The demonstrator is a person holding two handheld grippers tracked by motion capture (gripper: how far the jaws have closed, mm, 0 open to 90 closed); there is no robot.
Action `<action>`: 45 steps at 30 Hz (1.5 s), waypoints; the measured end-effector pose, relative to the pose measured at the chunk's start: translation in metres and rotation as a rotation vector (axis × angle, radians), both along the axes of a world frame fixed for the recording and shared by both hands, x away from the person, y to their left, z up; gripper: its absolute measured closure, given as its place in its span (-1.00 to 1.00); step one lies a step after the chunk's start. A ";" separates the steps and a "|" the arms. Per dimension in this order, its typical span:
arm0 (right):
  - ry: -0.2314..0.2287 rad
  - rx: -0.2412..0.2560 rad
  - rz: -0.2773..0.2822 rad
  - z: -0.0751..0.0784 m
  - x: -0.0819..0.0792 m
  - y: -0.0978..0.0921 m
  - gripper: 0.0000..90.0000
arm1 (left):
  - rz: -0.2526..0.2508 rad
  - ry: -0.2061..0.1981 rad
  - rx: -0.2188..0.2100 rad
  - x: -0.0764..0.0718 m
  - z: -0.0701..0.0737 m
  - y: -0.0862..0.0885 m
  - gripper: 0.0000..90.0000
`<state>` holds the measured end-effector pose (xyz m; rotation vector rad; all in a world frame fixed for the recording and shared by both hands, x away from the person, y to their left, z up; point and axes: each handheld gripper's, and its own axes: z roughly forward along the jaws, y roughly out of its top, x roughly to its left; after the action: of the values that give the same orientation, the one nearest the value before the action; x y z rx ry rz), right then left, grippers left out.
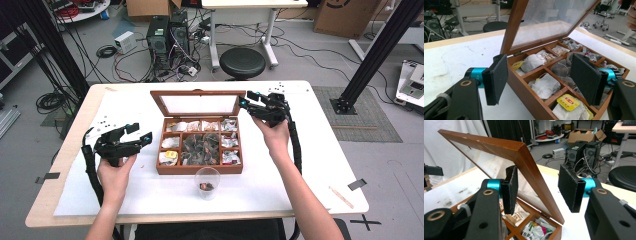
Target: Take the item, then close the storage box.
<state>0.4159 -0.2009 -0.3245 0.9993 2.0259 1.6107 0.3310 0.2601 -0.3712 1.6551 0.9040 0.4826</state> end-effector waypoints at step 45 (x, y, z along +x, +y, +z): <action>-0.001 -0.011 -0.005 0.000 -0.003 0.000 0.10 | -0.054 0.026 0.001 0.000 -0.001 -0.015 -0.32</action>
<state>0.4131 -0.2009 -0.3245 0.9989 2.0275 1.5959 0.3306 0.2453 -0.3722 1.6855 0.8758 0.4260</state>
